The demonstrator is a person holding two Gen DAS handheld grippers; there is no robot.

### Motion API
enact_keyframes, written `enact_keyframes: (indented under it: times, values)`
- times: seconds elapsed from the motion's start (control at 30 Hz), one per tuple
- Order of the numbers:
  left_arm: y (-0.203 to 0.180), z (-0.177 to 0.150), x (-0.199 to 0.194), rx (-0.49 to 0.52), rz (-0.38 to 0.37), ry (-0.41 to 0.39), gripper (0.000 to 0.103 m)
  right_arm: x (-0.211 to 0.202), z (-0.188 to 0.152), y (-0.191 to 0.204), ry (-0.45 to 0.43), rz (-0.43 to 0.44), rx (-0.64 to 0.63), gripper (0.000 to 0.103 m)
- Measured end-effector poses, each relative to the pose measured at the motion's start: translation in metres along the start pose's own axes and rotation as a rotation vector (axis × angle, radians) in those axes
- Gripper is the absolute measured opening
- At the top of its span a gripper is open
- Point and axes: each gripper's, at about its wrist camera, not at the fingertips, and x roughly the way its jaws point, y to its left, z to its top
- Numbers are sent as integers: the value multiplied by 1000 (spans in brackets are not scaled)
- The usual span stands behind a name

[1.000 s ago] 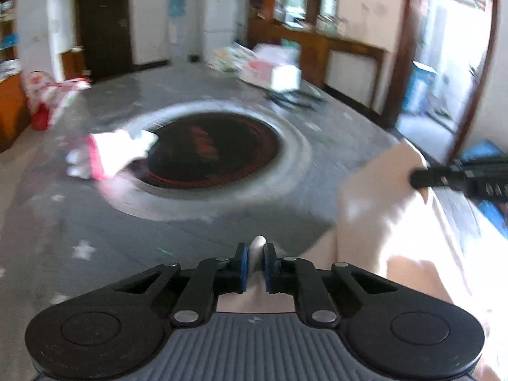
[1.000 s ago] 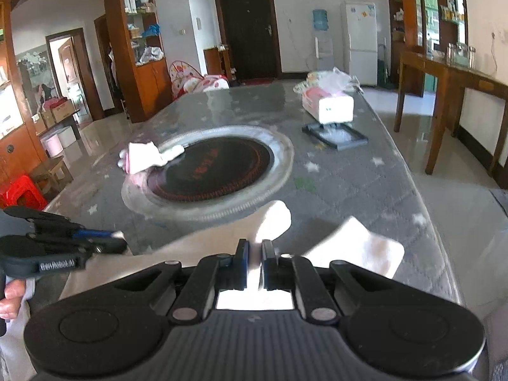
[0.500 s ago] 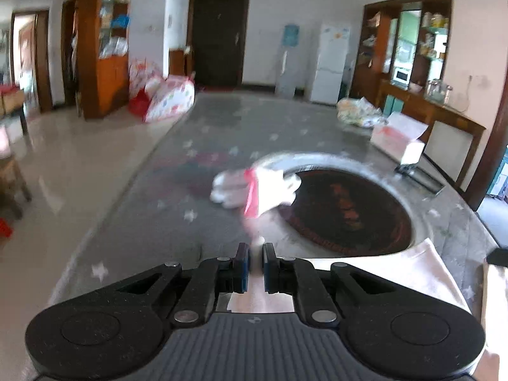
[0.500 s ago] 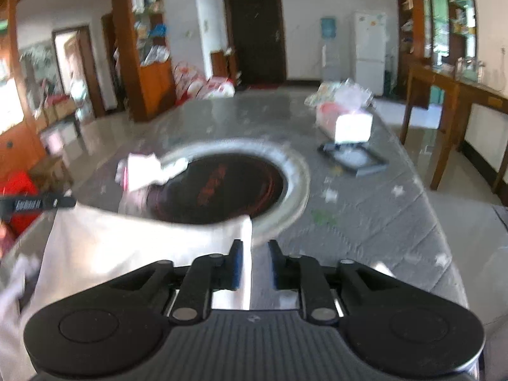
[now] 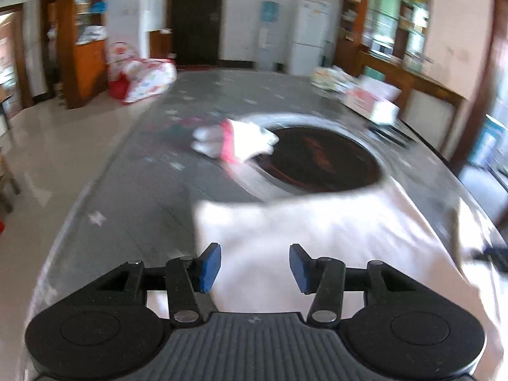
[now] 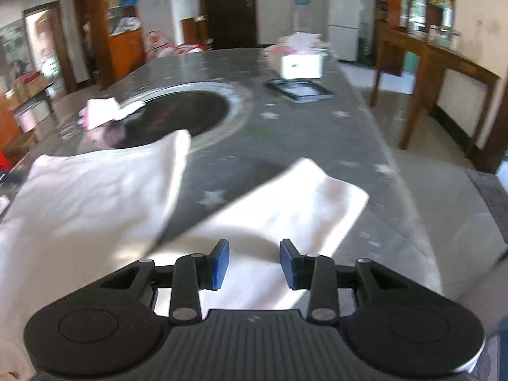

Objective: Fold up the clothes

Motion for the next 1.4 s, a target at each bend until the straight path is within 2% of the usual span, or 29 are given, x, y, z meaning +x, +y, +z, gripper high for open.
enact_keyframes:
  times: [0.17, 0.43, 0.5, 0.53, 0.57, 0.63, 0.93, 1.1, 1.23, 1.3, 1.37, 1.4]
  values:
    - [-36, -43, -24, 88, -110, 74, 53, -3, -3, -33, -24, -69, 110, 35]
    - [-70, -85, -62, 196, -155, 53, 59, 16, 9, -50, -52, -81, 191, 33]
    - [-76, -94, -69, 217, -169, 57, 59, 21, 12, -46, -57, -84, 181, 25]
    - [-78, -99, -70, 230, -170, 57, 59, 23, 13, -44, -59, -87, 175, 14]
    - [-80, -103, -73, 242, -165, 59, 59, 24, 14, -42, -60, -90, 169, 8]
    - [-83, -108, -74, 263, -156, 59, 59, 23, 14, -39, -65, -105, 155, 5]
    - [-84, -114, -76, 281, -212, 74, 59, -12, -2, -53, -86, -196, 114, 4]
    - [-85, -120, -83, 305, -274, 93, 58, -40, -26, -68, -79, -269, 129, 4]
    - [-90, -128, -90, 364, -282, 84, 59, -57, -55, -75, -57, -310, 137, 4]
    - [-87, -129, -91, 362, -294, 88, 59, -64, -67, -78, -57, -311, 148, 7]
    - [-83, -127, -92, 346, -309, 95, 59, -72, -71, -82, -58, -314, 163, 15]
    - [-80, -126, -93, 338, -318, 96, 59, -76, -71, -84, -60, -314, 168, 15]
